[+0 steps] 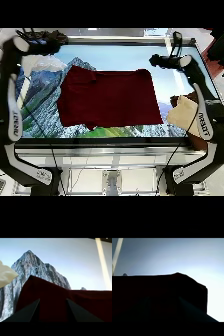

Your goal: Fold the shirts.

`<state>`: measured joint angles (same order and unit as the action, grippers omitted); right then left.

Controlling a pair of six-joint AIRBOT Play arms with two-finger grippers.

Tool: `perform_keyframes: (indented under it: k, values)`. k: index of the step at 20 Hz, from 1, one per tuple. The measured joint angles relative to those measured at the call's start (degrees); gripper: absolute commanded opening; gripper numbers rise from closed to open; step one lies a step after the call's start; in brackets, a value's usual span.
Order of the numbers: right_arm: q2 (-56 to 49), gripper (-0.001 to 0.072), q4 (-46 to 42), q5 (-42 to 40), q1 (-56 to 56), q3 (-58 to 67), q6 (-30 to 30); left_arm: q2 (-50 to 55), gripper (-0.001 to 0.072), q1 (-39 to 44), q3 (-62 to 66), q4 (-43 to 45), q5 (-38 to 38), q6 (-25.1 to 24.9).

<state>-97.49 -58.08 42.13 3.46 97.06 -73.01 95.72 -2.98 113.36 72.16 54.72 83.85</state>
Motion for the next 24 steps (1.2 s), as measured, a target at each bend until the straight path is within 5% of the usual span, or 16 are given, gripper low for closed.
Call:
perform_keyframes:
  k: [5,9,15,20,21,23,24]
  values:
    - [7.56,0.0406,-9.07,20.17,7.56,0.85,-2.69,-14.1,0.0363,-6.01,-2.75,5.75,15.78,-6.34]
    - [12.61,0.0406,-13.51,31.61,12.61,-1.27,-2.05,-28.5,0.0363,-13.03,-24.28,4.31,20.87,-8.79]
    - [16.26,0.0406,-10.84,38.12,15.23,-8.07,1.18,-44.87,0.034,-18.16,-68.59,-6.67,10.4,-5.16]
    - [16.79,0.0407,-1.95,40.96,15.61,-9.57,4.74,-47.04,0.0341,-18.93,-86.95,-18.99,-2.78,0.33]
    - [16.83,0.0407,-0.57,41.35,15.65,-9.64,5.29,-46.38,0.0381,-18.97,-88.35,-20.48,-3.82,0.68]
    - [16.85,0.0406,1.88,42.36,15.67,-9.79,6.1,-43.67,0.063,-19.06,-90.07,-23.56,-4.9,-0.07]
    - [16.87,0.0406,2.86,42.71,15.67,-9.84,6.34,-41.86,0.0649,-19.08,-90.53,-25.14,-5.09,-0.79]
